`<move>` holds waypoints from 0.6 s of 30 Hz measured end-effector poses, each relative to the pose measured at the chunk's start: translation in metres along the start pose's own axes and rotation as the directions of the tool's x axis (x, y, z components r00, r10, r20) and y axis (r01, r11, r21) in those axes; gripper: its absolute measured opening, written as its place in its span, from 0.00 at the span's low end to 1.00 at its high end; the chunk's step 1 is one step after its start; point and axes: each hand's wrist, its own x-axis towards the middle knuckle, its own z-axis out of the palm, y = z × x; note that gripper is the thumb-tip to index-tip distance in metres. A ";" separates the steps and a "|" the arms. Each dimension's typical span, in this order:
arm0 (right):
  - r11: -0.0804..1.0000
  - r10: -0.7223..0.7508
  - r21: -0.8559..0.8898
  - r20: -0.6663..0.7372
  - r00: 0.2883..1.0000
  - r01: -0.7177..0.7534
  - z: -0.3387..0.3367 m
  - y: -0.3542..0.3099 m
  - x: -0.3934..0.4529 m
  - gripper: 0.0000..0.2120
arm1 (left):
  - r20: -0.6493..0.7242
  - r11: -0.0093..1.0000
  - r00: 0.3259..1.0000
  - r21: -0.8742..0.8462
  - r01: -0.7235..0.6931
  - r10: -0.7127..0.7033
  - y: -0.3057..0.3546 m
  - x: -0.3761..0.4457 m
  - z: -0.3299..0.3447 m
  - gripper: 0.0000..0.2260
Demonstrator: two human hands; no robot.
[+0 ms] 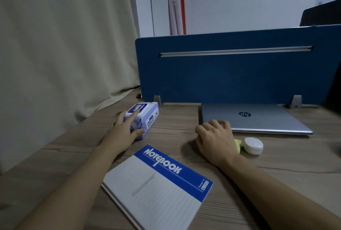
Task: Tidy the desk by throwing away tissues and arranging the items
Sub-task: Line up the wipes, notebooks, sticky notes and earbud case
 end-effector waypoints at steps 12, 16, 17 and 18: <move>0.999 -0.027 0.022 -0.042 0.999 0.028 0.021 0.004 0.019 0.14 | 0.006 0.999 1.000 0.050 0.016 -0.016 0.013 0.085 0.039 0.34; 0.999 -0.030 0.041 -0.033 0.999 0.031 0.025 0.006 0.020 0.12 | -0.014 0.998 1.000 0.057 0.025 -0.024 0.014 0.093 0.047 0.34; 0.999 -0.029 0.044 -0.035 0.999 0.030 0.025 0.007 0.019 0.12 | -0.003 0.998 1.000 0.060 0.023 -0.023 0.014 0.093 0.047 0.35; 0.999 -0.024 0.041 -0.037 0.999 0.025 0.025 0.007 0.019 0.13 | 0.022 0.999 1.000 0.050 0.016 -0.018 0.014 0.093 0.045 0.36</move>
